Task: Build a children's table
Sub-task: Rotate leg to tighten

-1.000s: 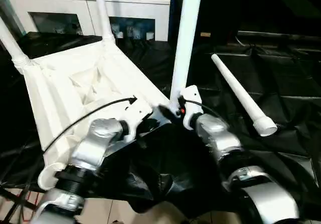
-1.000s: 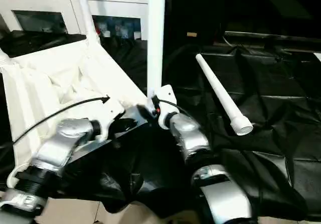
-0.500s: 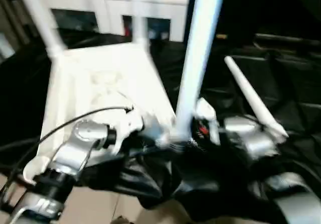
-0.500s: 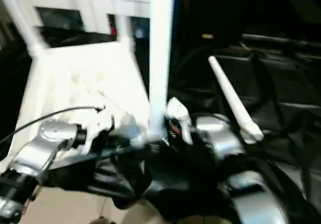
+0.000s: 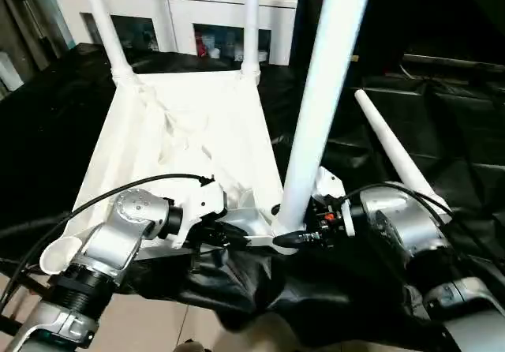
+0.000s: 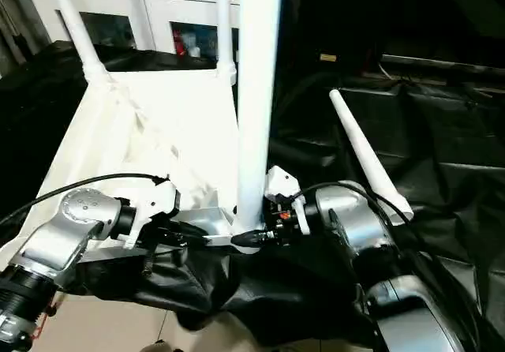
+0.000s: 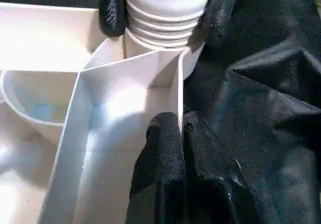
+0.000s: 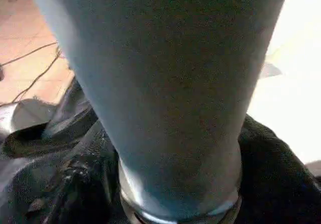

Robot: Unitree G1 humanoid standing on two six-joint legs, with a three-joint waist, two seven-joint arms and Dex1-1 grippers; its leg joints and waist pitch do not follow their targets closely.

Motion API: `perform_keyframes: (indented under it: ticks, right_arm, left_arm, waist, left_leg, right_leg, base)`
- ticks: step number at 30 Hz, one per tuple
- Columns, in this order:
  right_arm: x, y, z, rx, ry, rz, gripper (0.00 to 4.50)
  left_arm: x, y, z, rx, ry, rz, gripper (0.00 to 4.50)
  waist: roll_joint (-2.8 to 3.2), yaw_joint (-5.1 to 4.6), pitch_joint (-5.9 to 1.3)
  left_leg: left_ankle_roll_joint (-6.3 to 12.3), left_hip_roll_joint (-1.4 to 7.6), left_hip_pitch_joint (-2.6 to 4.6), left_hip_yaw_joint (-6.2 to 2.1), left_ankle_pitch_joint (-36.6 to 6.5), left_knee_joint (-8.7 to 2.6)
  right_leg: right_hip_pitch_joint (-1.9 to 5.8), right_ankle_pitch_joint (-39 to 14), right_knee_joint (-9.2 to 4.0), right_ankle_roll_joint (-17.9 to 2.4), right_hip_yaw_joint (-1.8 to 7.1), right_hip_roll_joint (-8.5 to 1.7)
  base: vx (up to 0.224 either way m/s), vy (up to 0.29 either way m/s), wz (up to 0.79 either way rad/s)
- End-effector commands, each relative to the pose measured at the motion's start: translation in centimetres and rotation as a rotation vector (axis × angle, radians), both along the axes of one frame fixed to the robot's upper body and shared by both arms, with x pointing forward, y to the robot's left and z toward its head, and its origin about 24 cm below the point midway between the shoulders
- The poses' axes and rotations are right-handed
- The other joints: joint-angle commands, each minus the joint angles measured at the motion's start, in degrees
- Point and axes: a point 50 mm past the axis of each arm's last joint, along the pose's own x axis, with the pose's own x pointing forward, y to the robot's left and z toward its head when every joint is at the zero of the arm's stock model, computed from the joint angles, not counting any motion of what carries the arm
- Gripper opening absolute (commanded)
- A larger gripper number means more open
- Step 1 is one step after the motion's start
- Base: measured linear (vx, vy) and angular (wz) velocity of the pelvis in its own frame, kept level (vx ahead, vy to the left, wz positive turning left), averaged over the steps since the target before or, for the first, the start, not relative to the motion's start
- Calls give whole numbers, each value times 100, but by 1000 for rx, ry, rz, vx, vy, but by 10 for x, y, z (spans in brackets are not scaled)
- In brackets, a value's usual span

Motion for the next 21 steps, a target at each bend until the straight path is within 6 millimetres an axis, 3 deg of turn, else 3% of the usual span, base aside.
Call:
perform_keyframes:
  ticks: [1, 3, 5, 6, 7, 13, 16, 17, 19, 21]
  right_arm:
    - [2, 33, -4, 79, -15, -64, 280]
    - [9, 37, -7, 74, -26, -178, 278]
    - [14, 42, -10, 82, -44, -274, 277]
    - [15, 43, -10, 82, -44, -282, 276]
    - [21, 50, -14, 85, -34, -415, 276]
    - [34, 63, -22, 30, -26, -713, 275]
    - [35, 68, -23, 39, -13, -754, 275]
    - [35, 69, -23, 49, -6, -758, 331]
    - [35, 70, -22, 59, -5, -763, 345]
    - [37, 70, -21, 46, -38, -784, 351]
  left_arm:
    - [15, -27, 16, -103, -92, 82, 0]
    - [20, -30, 16, -93, -109, 141, 0]
    - [28, -34, 16, -78, -131, 222, 0]
    - [28, -34, 16, -78, -131, 227, 0]
    - [38, -40, 16, -67, -143, 338, 0]
    - [50, -57, 16, -44, -149, 497, 0]
    - [48, -65, 15, -51, -146, 489, 0]
    - [47, -66, 15, -53, -146, 483, 0]
    - [46, -67, 15, -58, -141, 470, 0]
    - [45, -70, 14, -62, -139, 453, 0]
  waist:
    - [-29, -53, -401]
    - [-59, -110, -379]
    - [-53, -170, -366]
    - [-49, -165, -377]
    - [-49, -204, -377]
    - [-34, -275, -404]
    - [-14, -265, -435]
    - [-13, -260, -449]
    - [-12, -254, -446]
    - [1, -266, -422]
  left_leg:
    - [260, 110, 9, 24, -1242, -404]
    - [139, 77, 7, -1, -1451, -424]
    - [101, 73, -22, -14, -1460, -434]
    - [99, 69, 2, -14, -1478, -421]
    - [126, 55, 19, 3, -1455, -406]
    - [135, 44, 3, -1, -1323, -398]
    - [256, 54, -21, 19, -1046, -377]
    - [317, 49, -33, 20, -956, -371]
    - [383, 53, -42, 24, -879, -369]
    - [358, 57, -32, 27, -1053, -383]
  right_leg:
    - [333, -1652, -434, -1161, 284, -278]
    - [350, -2333, -509, -897, 255, -293]
    - [347, -2572, -530, -745, 243, -290]
    - [337, -2633, -544, -717, 242, -301]
    - [311, -2639, -564, -716, 255, -291]
    - [321, -2323, -541, -793, 239, -273]
    - [336, -1563, -464, -1020, 261, -261]
    - [361, -1359, -438, -1092, 258, -264]
    - [370, -1163, -420, -1175, 256, -260]
    - [358, -1395, -454, -1169, 249, -269]
  base:
    - [0, 0, 0]
    - [0, 0, 0]
    - [0, 0, 0]
    - [0, 0, 0]
    - [0, 0, 0]
    - [0, 0, 0]
    - [0, 0, 0]
    - [0, 0, 0]
    - [0, 0, 0]
    - [0, 0, 0]
